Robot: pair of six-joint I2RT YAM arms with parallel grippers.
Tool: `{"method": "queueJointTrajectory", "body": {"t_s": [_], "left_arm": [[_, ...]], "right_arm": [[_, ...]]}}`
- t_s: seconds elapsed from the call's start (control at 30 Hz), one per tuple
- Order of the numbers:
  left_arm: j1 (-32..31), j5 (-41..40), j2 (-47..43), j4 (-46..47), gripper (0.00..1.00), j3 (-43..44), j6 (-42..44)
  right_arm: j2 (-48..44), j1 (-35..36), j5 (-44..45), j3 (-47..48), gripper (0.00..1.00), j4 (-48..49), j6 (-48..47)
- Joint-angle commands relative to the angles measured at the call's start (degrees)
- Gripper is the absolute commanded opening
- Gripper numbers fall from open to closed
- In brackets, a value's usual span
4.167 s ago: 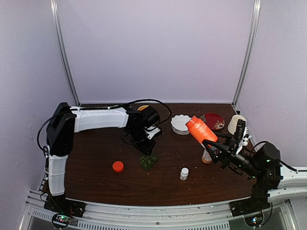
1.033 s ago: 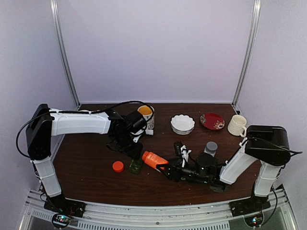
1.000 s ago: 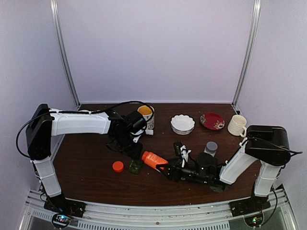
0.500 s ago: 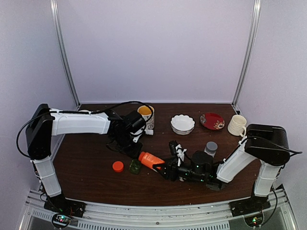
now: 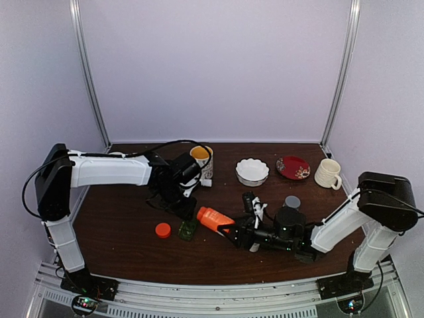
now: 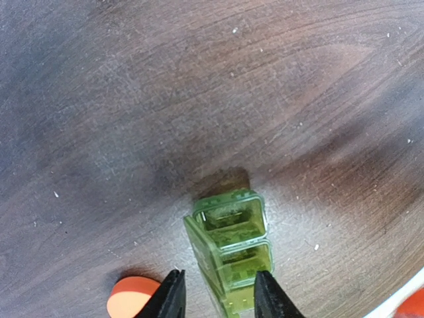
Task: Sort the pills into containers
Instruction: Pick up the pill bottle from the center of the board.
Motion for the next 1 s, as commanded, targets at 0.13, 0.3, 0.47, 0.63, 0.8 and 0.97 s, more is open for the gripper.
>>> {"method": "queueJointTrajectory", "body": {"t_s": [0.13,0.3,0.47,0.63,0.8,0.97], "left_arm": [[0.02,-0.48,-4.94,-0.89,0.44,1.03,0.21],[-1.11,-1.62,-7.42,-2.77,0.45,2.72,-0.16],[-5.08,-2.55,-7.98,-3.27,0.46,6.46,-1.38],[-10.94,-3.58,-5.42,-2.40,0.48,11.34,-2.54],[-15.63,-1.63,-2.90,1.82,0.53,14.37,-2.16],[-18.87,0.36,1.81,1.88,0.56,19.77,-0.28]], "right_arm": [[-9.61,-0.80,2.07,-2.03,0.00,-2.02,-2.39],[-20.46,-2.46,5.71,-7.42,0.00,-2.24,-4.12],[-34.60,-4.32,7.92,-9.38,0.00,-10.58,-8.54],[-50.42,-4.82,9.84,-9.71,0.00,-17.68,-14.16],[-63.39,-4.87,7.10,-9.59,0.00,-19.11,-18.76],[-70.59,-4.82,4.43,-6.22,0.00,-20.70,-21.84]]}}
